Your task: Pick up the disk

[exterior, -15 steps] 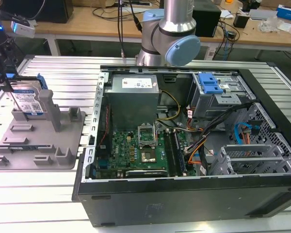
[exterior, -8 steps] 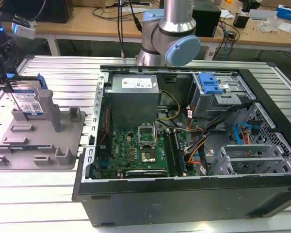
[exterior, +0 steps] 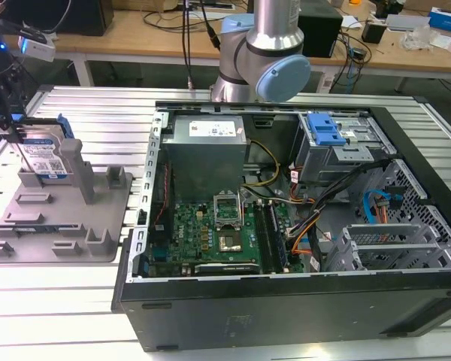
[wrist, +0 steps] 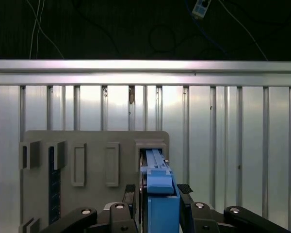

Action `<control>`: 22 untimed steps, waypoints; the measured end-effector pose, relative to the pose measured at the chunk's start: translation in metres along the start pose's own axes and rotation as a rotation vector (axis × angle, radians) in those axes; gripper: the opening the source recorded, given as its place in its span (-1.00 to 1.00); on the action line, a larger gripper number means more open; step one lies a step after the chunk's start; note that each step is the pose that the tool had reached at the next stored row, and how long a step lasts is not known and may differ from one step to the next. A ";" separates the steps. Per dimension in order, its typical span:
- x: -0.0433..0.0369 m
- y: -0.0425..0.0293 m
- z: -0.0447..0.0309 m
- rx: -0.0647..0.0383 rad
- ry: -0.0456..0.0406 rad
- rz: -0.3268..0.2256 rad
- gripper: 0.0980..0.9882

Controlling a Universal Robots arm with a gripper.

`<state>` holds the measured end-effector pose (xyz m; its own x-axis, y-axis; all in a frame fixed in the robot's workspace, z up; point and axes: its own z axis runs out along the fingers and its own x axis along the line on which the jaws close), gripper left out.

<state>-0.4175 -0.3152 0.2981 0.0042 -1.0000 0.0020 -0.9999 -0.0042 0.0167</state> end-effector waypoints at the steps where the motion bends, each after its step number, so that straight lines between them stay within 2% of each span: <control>1: 0.0000 0.0000 0.0001 0.000 0.0000 0.000 -0.20; 16: -0.0021 0.0023 0.0020 0.000 0.0000 0.000 -0.20; 17: -0.0021 0.0024 0.0021 0.000 0.0001 0.000 -0.37; 22: -0.0017 0.0025 0.0029 0.000 -0.0002 0.000 -0.39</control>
<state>-0.4200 -0.3135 0.2953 0.0039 -1.0000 0.0018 -0.9999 -0.0039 0.0167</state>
